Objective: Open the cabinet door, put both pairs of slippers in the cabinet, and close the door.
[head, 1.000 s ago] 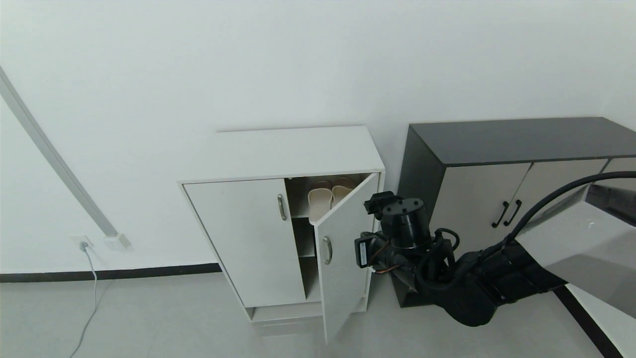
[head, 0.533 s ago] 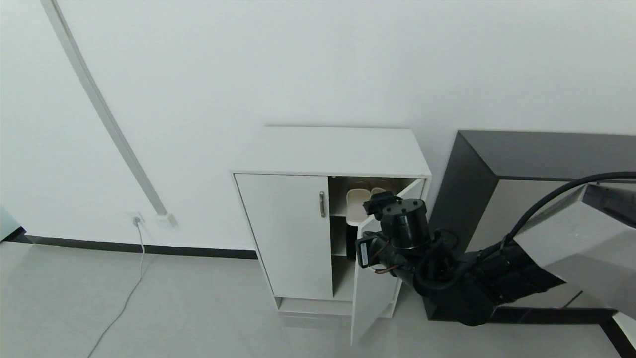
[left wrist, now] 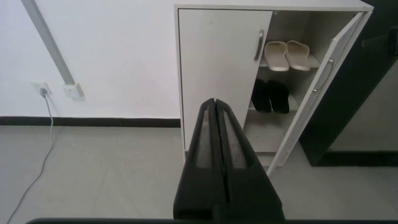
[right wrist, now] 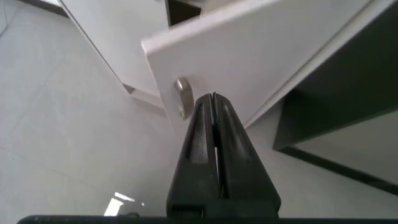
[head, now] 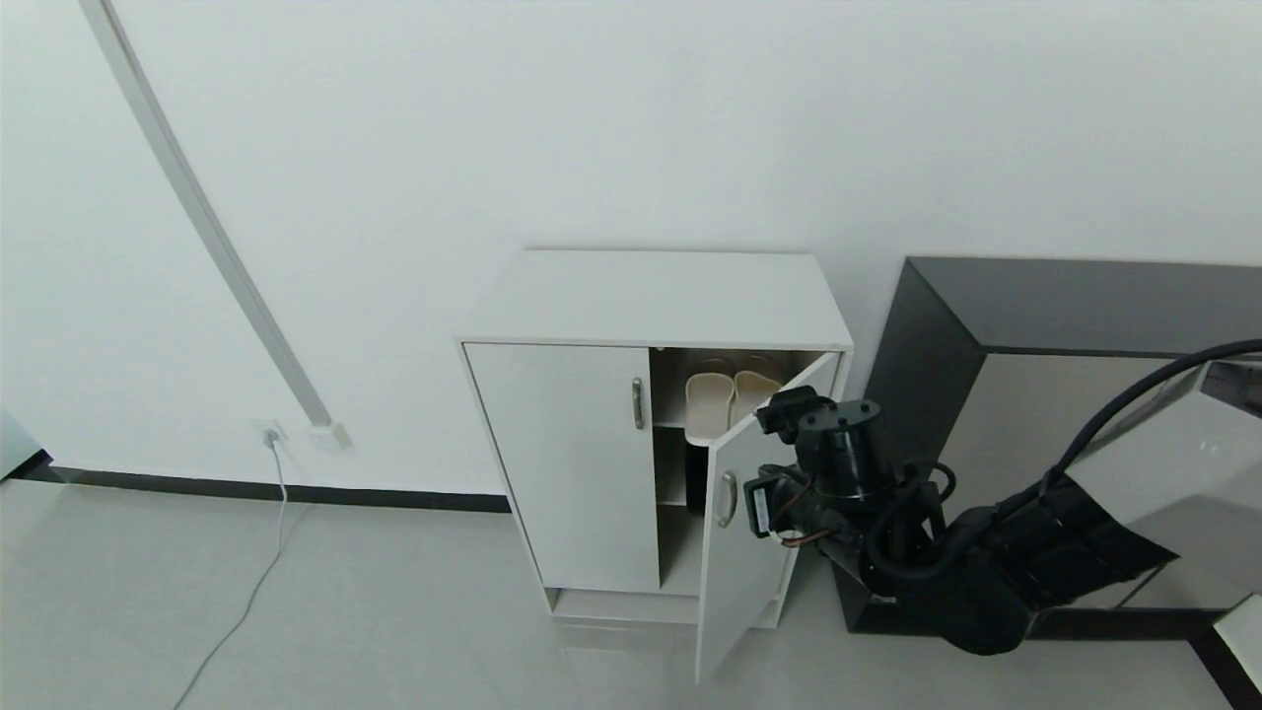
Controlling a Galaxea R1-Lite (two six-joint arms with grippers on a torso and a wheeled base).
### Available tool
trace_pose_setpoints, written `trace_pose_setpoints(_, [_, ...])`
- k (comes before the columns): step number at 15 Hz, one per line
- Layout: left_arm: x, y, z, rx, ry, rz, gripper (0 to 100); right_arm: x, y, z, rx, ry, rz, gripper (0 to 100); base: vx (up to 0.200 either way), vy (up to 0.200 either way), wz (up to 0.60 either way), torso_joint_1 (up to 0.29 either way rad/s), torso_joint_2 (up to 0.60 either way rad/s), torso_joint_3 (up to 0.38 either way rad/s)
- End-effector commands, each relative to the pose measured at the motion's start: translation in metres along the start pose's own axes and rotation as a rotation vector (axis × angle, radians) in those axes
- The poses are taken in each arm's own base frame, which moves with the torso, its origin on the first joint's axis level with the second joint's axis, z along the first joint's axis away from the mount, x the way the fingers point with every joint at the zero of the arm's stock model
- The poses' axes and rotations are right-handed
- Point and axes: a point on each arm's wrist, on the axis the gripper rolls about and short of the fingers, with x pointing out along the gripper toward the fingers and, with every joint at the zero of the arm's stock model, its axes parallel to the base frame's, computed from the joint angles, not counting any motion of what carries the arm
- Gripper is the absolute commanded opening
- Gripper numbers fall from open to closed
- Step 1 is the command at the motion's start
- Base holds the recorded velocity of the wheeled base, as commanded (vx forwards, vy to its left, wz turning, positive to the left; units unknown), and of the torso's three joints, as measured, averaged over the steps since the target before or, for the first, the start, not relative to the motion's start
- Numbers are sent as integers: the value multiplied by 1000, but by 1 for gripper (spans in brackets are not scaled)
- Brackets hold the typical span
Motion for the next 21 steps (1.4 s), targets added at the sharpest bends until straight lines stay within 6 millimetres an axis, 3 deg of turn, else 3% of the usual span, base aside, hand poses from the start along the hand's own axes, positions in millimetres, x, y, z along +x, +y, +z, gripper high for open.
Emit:
trace_pose_setpoints(1, [0,0,0,-1,1,0,0,-14,-7,1,4,3,-8,0,200,0,0,-2,7,7])
trace_pose_setpoints(6, [0,0,0,-1,1,0,0,-20,-11,-11,-2,17,-31,0,200,0,0,6,0,3])
trace_pose_setpoints(11, [0,0,0,-1,1,0,0,-23,-12,-20,-8,11,-29,0,0,0,0,0,0,0])
trace_pose_setpoints(21, [0,0,0,-1,1,0,0,15,0,-24,0,6,-34,0,0,0,0,0,0,0])
